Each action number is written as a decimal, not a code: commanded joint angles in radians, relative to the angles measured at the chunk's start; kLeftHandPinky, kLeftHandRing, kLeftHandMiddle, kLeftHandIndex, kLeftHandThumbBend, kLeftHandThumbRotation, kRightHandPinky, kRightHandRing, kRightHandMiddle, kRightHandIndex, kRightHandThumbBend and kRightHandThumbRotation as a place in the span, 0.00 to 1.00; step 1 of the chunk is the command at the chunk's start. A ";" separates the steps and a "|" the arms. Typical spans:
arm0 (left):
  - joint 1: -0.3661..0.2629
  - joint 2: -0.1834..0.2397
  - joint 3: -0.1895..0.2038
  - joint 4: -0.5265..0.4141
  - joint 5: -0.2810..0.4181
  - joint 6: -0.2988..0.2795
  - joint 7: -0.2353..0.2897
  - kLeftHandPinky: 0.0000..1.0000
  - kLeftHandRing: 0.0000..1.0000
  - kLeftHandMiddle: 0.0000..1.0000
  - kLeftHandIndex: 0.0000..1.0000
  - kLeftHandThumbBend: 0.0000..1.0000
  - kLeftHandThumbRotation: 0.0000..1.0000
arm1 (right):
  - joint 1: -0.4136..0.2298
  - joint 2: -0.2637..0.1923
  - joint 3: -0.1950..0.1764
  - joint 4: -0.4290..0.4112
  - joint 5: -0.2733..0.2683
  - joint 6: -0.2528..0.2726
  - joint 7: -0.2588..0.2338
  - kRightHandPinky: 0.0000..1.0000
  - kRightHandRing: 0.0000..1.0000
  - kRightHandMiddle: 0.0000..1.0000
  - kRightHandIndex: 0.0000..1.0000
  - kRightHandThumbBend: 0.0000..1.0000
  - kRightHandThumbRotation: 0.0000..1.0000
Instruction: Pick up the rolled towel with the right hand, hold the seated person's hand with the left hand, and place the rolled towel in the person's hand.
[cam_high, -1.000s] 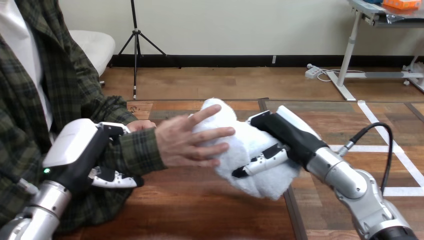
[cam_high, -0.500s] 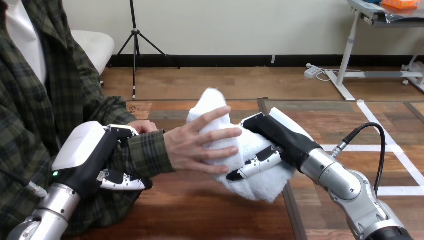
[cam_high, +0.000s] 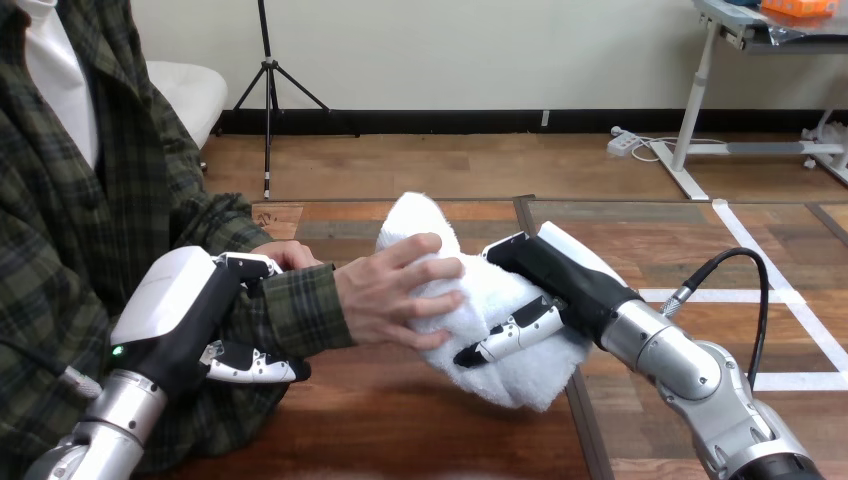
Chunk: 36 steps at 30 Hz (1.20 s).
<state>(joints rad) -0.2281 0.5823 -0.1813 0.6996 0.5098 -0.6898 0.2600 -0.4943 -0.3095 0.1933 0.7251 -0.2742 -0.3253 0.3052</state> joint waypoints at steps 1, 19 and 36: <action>-0.028 -0.046 0.013 -0.039 -0.025 0.003 0.007 0.28 0.33 0.42 0.45 0.91 0.00 | -0.155 0.060 0.012 -0.089 0.011 -0.019 -0.004 0.08 0.12 0.15 0.13 0.71 0.00; -0.044 -0.082 -0.002 0.000 -0.013 0.004 0.022 0.26 0.32 0.41 0.45 0.91 0.00 | -0.181 0.108 0.029 -0.133 -0.023 0.008 -0.022 0.08 0.12 0.14 0.12 0.71 0.00; -0.043 -0.092 -0.008 0.002 -0.004 0.016 0.043 0.27 0.33 0.41 0.46 0.92 0.00 | -0.193 0.140 0.026 -0.125 -0.036 0.023 -0.059 0.08 0.12 0.15 0.14 0.73 0.00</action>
<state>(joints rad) -0.2283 0.5701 -0.1739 0.7023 0.5181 -0.6681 0.2936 -0.4993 -0.2353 0.1995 0.7133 -0.3075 -0.2834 0.2714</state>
